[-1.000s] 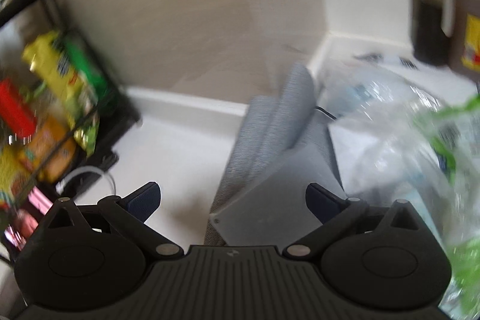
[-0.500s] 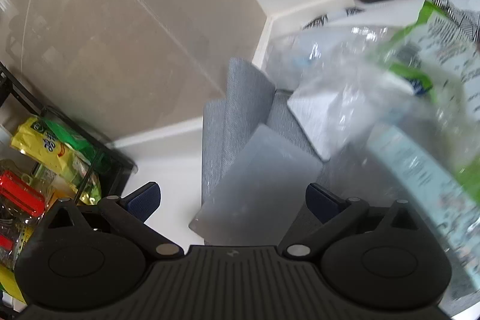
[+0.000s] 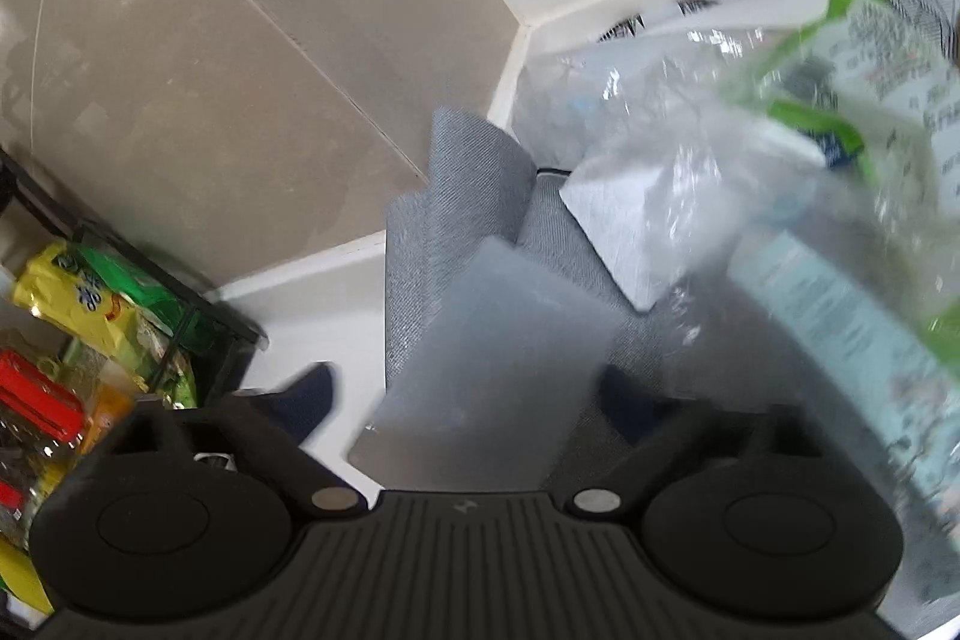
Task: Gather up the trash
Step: 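Grasp the translucent plastic sheet with the left gripper and lift it, then grasp the white snack bag with the right gripper while the left holds the sheet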
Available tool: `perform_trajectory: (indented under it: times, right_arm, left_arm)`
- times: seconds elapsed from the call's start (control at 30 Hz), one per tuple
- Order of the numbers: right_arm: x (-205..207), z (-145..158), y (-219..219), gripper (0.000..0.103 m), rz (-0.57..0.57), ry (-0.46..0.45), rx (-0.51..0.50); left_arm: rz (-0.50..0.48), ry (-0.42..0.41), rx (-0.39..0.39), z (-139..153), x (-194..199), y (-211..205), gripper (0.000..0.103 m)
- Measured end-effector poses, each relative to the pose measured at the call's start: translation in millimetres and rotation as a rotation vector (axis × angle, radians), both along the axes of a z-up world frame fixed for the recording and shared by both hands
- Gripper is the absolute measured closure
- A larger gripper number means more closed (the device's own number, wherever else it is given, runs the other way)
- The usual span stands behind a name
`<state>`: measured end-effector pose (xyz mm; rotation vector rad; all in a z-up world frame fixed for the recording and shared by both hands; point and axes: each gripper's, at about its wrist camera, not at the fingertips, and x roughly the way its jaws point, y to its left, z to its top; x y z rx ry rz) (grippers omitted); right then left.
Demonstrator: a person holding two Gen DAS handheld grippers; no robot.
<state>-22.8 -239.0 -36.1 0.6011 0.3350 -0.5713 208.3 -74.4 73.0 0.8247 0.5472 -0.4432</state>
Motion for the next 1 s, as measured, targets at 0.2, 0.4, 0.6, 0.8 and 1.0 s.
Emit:
perform_trajectory:
  times: [0.2, 0.4, 0.6, 0.8, 1.0]
  right_arm:
    - [-8, -2, -4, 0.051, 0.004, -0.073, 0.050]
    - [-18, 8, 1, 0.061, -0.038, -0.141, -0.010]
    - [-36, 25, 13, 0.061, -0.115, -0.262, -0.149]
    - [-41, 27, 15, 0.062, -0.127, -0.281, -0.188]
    - [-38, 24, 21, 0.062, -0.106, -0.263, -0.224]
  left_arm:
    - [0.058, 0.030, -0.104, 19, -3, 5, 0.028]
    - [0.100, 0.037, -0.247, 49, -14, 24, 0.030]
    - [0.140, 0.024, -0.368, 78, -41, 55, 0.030]
    - [0.173, -0.018, -0.430, 94, -105, 101, 0.031]
    - [0.228, -0.008, -0.505, 98, -181, 162, 0.031]
